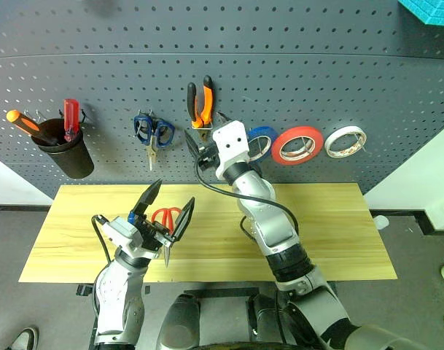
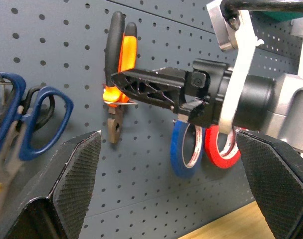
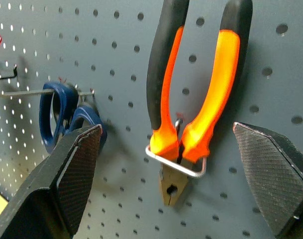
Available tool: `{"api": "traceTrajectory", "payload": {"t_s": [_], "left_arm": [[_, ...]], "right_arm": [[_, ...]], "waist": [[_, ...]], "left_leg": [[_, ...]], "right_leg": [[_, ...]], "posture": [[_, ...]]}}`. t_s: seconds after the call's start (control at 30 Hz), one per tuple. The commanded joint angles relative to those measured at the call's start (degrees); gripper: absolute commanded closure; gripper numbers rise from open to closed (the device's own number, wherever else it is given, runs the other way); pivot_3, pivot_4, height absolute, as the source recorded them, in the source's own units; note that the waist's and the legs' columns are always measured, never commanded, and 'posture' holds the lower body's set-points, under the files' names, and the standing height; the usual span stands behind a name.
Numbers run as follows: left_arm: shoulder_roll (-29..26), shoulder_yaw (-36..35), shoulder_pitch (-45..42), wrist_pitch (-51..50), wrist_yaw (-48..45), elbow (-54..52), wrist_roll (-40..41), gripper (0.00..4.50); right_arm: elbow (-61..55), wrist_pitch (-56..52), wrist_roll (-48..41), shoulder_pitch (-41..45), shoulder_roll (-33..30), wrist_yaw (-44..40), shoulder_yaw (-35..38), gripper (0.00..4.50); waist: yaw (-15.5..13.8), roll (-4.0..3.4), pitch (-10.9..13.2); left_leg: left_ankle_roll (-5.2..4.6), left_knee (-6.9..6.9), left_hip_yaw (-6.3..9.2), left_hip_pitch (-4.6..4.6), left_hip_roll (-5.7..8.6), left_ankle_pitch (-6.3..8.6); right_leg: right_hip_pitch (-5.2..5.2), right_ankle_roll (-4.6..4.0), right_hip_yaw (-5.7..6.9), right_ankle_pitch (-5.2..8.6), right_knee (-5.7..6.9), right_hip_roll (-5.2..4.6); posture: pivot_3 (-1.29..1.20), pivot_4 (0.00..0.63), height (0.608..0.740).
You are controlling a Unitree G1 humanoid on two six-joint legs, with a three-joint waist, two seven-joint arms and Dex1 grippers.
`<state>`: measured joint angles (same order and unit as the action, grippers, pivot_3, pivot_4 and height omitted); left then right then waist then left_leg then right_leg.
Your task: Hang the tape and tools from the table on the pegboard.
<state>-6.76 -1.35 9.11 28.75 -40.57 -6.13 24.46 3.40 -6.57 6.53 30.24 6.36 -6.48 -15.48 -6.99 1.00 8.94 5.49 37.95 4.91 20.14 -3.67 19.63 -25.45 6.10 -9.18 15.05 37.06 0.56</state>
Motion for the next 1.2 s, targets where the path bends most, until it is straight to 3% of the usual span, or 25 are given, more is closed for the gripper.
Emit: {"api": "traceTrajectory", "payload": {"t_s": [0.03, 0.47, 0.87, 1.07, 1.2], "left_arm": [[0.0, -0.1, -0.7, 1.5, -0.4, 0.1, 1.0, 0.00], [0.6, -1.4, -3.6, 0.7, 2.1, 1.0, 1.8, 0.00], [-1.3, -3.4, -3.5, -1.2, 3.9, 1.3, 1.5, 0.00], [-5.5, -3.2, -1.6, -13.5, 8.3, -2.7, 0.5, 0.00], [-7.7, -2.1, -0.8, -25.0, 12.7, -5.8, 0.6, 0.00]], "right_arm": [[-5.2, -0.4, 0.6, -2.4, -0.9, -0.7, -0.9, 0.07], [-14.1, -2.6, 0.1, -8.1, -3.0, -1.8, -1.3, 0.07], [-33.2, -10.1, -3.7, -16.3, -8.1, -7.0, 0.6, 0.07], [-37.2, -19.5, -16.9, -19.6, -13.4, -15.3, 7.6, 0.07], [-39.5, -24.9, -25.0, -19.9, -16.9, -21.4, 7.5, 0.07]], "waist": [[0.0, 0.00, 0.0], [-0.1, 0.00, 0.0], [-0.2, 0.01, 0.0], [0.0, 0.03, 0.0], [0.0, 0.02, 0.0]], "left_leg": [[0.00, 0.00, 0.00, 0.00, 0.00, 0.00], [0.00, 0.00, 0.01, 0.01, 0.00, 0.00], [0.00, 0.00, 0.04, 0.06, 0.00, 0.00], [0.00, 0.02, 0.06, 0.04, 0.00, 0.00], [-0.04, 0.01, 0.06, 0.01, 0.00, 0.02]], "right_leg": [[0.00, 0.00, 0.00, 0.00, 0.00, 0.00], [0.00, 0.00, -0.01, 0.01, -0.04, 0.01], [0.01, 0.01, -0.01, 0.02, -0.10, 0.00], [0.04, 0.01, -0.01, 0.02, -0.09, 0.00], [0.04, 0.02, -0.01, 0.02, -0.08, 0.01]], "posture": [[0.33, 0.138, 0.727], [0.34, 0.126, 0.727], [0.35, 0.122, 0.727], [0.35, 0.115, 0.727], [0.35, 0.105, 0.727]]}}
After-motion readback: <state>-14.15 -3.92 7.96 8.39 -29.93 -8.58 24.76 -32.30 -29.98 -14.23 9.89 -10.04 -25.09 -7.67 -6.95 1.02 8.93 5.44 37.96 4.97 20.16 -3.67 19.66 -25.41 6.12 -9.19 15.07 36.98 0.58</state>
